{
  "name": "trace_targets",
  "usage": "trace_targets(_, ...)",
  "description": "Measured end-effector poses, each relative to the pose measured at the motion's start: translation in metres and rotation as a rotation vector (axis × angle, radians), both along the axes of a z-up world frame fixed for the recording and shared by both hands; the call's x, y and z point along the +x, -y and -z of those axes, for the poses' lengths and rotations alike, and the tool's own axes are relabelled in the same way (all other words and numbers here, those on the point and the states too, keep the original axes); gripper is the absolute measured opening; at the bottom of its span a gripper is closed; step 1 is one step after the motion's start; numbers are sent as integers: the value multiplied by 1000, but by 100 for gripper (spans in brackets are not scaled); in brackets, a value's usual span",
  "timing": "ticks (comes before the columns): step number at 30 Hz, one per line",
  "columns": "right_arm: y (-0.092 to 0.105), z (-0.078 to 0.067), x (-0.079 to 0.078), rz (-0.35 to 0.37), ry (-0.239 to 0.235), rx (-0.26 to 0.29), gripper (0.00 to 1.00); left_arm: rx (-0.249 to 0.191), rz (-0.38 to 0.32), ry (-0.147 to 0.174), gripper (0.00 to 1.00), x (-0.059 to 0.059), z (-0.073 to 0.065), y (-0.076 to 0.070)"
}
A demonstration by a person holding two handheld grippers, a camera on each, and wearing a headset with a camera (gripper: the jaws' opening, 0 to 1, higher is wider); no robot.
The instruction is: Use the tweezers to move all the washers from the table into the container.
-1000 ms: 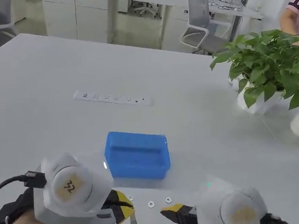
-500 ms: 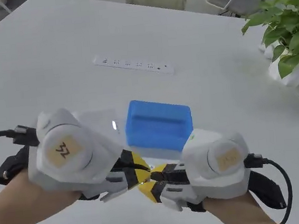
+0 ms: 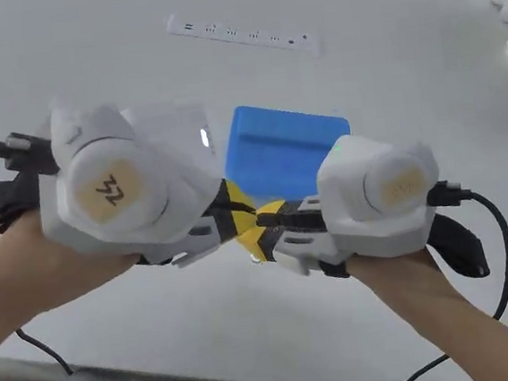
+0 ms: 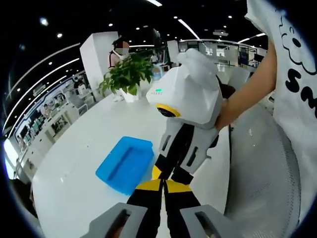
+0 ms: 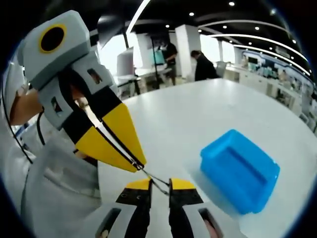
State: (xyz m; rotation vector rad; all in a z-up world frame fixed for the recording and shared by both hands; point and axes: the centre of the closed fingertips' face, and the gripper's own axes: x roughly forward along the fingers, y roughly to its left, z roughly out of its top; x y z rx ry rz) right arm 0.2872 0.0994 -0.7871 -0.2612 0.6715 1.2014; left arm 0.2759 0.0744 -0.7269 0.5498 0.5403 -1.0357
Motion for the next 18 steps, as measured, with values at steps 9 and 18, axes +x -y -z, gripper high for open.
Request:
trace_targets(9, -1, 14, 13, 23, -43, 11, 10, 6, -25, -38, 0, 14, 15, -4)
trace_targets(18, -4, 17, 24, 30, -53, 17, 11, 31, -23, -36, 0, 24, 19, -7)
